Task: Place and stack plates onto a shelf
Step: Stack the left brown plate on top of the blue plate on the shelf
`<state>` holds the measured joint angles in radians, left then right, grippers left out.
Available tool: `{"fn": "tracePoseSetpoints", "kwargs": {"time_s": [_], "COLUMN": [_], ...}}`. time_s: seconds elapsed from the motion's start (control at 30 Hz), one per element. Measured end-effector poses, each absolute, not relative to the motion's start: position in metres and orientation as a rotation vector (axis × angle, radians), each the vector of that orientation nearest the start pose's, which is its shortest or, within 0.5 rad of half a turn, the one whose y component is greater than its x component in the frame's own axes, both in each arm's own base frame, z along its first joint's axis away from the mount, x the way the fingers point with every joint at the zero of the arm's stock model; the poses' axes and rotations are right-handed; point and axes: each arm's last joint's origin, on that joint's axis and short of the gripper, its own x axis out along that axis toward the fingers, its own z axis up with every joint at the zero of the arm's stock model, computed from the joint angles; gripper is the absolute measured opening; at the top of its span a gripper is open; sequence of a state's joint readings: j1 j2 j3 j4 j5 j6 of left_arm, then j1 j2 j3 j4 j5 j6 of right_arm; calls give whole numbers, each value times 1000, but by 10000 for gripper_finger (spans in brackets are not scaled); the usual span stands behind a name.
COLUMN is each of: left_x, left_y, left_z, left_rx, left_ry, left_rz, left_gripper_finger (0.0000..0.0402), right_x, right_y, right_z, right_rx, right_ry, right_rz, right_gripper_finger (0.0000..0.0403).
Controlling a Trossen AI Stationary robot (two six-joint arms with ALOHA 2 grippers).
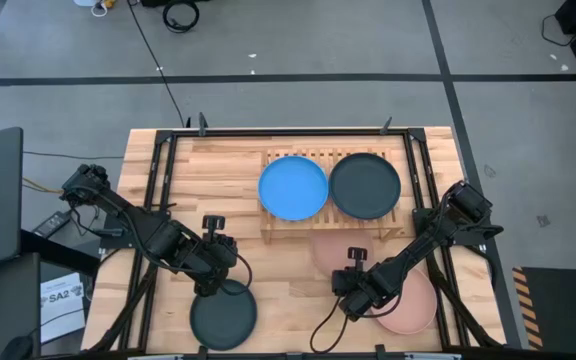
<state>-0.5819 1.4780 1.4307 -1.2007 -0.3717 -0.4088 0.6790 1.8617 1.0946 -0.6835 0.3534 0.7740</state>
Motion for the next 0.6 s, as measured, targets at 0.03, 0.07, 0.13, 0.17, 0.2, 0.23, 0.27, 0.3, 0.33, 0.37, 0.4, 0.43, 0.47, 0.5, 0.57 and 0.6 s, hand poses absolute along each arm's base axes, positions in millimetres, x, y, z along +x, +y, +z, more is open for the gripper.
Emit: {"fn": "tracePoseSetpoints", "kwargs": {"time_s": [0.03, 0.07, 0.13, 0.17, 0.2, 0.23, 0.27, 0.3, 0.33, 0.37, 0.4, 0.43, 0.47, 0.5, 0.57, 0.6], "left_x": [234, 234, 234, 234, 234, 234, 234, 234, 234, 234, 234, 234, 234, 234, 234, 234], "left_y": [-141, -141, -141, -141, -141, -141, -141, -141, -141, -141, -141, -141, -141, -141, -141, -142], "left_z": [325, 325, 325, 325, 325, 325, 325, 325, 325, 325, 325, 325, 325, 325, 325, 325], "left_rx": [208, 208, 208, 208, 208, 208, 208, 208, 208, 208, 208, 208, 208, 208, 207, 206], "left_ry": [1109, 1109, 1109, 1109, 1109, 1109, 1109, 1109, 1109, 1109, 1109, 1109, 1109, 1109, 1109, 1107], "left_rz": [46, 46, 46, 46, 46, 46, 46, 46, 46, 46, 46, 46, 46, 46, 46, 45], "left_gripper_finger": [151, 151, 151, 151, 151, 151, 151, 151, 151, 151, 151, 151, 151, 151, 151, 151], "right_x": [259, 259, 259, 258, 258, 258, 258, 257, 257, 257, 258, 258, 259, 260, 263, 264], "right_y": [197, 197, 198, 198, 198, 199, 200, 200, 201, 202, 203, 205, 207, 209, 214, 216], "right_z": [135, 135, 135, 135, 135, 135, 135, 135, 136, 136, 138, 139, 141, 143, 149, 152], "right_rx": [-52, -52, -56, -58, -63, -64, -68, -74, -80, -84, -85, -87, -90, -93, -104, -113], "right_ry": [1240, 1240, 1240, 1243, 1246, 1249, 1249, 1251, 1254, 1257, 1257, 1255, 1251, 1245, 1231, 1223], "right_rz": [-224, -223, -218, -212, -203, -195, -189, -182, -174, -164, -154, -142, -128, -112, -73, -54], "right_gripper_finger": [14, 14, 17, 20, 23, 24, 24, 23, 21, 18, 16, 15, 15, 15, 15, 15]}}
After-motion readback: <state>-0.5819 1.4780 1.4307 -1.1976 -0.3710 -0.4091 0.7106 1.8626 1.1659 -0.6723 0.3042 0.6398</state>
